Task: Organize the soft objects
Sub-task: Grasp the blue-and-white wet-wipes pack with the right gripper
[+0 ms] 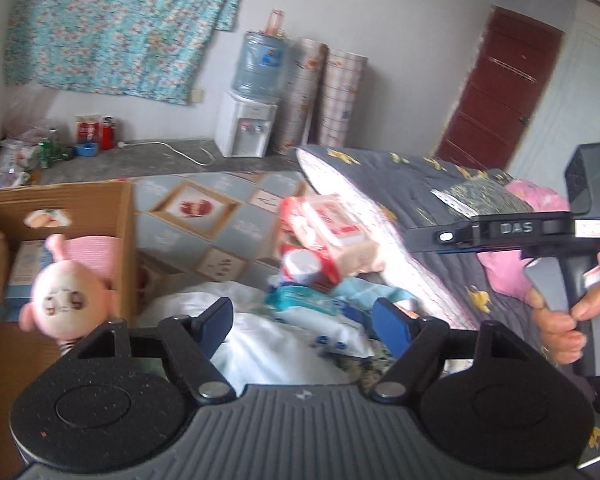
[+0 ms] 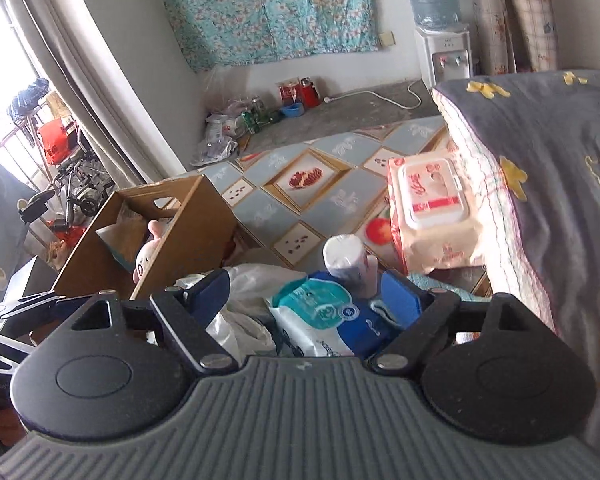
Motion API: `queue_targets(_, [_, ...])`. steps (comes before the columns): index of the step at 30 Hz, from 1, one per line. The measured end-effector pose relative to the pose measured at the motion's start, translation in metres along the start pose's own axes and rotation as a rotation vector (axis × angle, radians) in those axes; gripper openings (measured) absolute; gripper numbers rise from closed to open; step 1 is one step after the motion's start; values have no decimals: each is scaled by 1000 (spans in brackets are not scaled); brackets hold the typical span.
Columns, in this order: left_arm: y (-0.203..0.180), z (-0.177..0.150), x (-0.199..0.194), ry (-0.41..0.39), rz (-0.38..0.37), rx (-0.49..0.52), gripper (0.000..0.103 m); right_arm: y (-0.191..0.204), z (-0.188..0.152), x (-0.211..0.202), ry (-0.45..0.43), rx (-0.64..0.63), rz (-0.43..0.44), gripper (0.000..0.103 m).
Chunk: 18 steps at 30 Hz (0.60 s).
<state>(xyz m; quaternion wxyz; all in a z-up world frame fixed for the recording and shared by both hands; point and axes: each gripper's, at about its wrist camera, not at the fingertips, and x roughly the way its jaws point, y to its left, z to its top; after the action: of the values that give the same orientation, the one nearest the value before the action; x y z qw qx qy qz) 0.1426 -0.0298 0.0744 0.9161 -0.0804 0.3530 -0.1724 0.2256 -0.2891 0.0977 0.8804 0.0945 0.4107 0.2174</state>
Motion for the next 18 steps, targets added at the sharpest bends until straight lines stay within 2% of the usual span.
queue_targets(4, [-24, -8, 37, 30, -43, 14, 65, -14, -3, 36, 71, 26, 58, 74])
queue_targets(9, [-40, -17, 84, 98, -52, 18, 47, -31, 6, 98, 203, 93, 157, 55])
queue_targets(12, [-38, -20, 111, 166, -45, -14, 35, -43, 6, 130, 250, 124, 188, 53])
queue_targets(18, [-29, -28, 143, 264, -19, -66, 33, -58, 5, 171, 305, 144, 207, 54])
